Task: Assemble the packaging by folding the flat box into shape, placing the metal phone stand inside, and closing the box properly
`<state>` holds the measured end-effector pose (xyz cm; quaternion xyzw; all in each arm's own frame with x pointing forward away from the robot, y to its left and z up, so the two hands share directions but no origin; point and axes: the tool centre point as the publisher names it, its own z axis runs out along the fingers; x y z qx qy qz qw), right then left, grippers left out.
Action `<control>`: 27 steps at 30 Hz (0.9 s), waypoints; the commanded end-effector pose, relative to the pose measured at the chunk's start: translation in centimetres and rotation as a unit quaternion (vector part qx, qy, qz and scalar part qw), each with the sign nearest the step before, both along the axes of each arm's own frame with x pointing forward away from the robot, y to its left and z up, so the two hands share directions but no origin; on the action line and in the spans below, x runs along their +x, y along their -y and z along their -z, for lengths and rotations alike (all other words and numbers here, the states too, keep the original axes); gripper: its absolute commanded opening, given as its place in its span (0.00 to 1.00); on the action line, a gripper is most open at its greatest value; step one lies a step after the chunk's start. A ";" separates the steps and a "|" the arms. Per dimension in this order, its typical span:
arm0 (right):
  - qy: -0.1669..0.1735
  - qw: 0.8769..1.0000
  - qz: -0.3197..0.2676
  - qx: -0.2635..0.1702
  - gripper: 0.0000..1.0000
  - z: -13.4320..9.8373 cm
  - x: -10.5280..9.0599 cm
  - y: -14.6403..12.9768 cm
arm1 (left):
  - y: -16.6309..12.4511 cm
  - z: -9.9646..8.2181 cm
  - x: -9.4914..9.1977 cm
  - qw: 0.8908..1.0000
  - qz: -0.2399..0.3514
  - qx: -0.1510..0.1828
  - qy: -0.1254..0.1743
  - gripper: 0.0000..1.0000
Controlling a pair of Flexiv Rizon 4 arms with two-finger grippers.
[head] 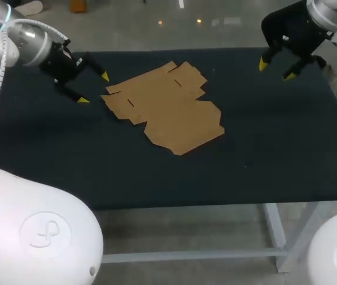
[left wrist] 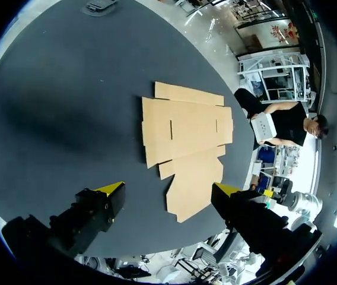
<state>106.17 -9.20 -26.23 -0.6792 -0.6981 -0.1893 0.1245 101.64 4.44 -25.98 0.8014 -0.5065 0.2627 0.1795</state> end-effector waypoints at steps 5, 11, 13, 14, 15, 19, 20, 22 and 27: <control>-0.024 0.999 -0.025 0.001 1.00 -0.1 0.2 -0.5 | 0.4 0.4 1.2 0.996 -0.045 -0.032 -0.073 1.00; 0.000 0.997 -0.072 0.006 1.00 0.3 -0.4 -2.0 | -0.1 2.8 1.0 0.995 -0.036 -0.063 -0.064 1.00; -0.003 0.997 -0.071 0.009 1.00 0.4 -0.4 -2.0 | -0.5 3.4 0.8 0.995 -0.022 -0.081 -0.058 1.00; -0.007 0.998 -0.066 0.006 1.00 0.4 -0.4 -1.9 | -0.7 3.7 0.8 0.995 -0.017 -0.086 -0.053 1.00; -0.006 0.998 -0.066 0.007 1.00 0.5 -0.4 -1.9 | -0.8 3.9 0.8 0.995 -0.009 -0.091 -0.047 1.00; -0.003 0.997 -0.071 0.014 1.00 0.6 -0.6 -1.9 | -0.6 5.0 1.4 0.996 0.000 -0.082 -0.044 1.00; -0.003 0.997 -0.072 0.016 1.00 0.6 -0.6 -1.9 | -0.4 5.3 1.4 0.996 0.012 -0.078 -0.040 1.00; -0.001 0.997 -0.078 0.019 1.00 0.6 -0.8 -2.0 | -0.1 5.8 1.5 0.997 0.025 -0.069 -0.033 1.00; -0.001 0.996 -0.089 0.014 1.00 0.4 -1.0 -2.5 | 0.0 7.0 2.2 0.997 0.043 -0.063 -0.017 1.00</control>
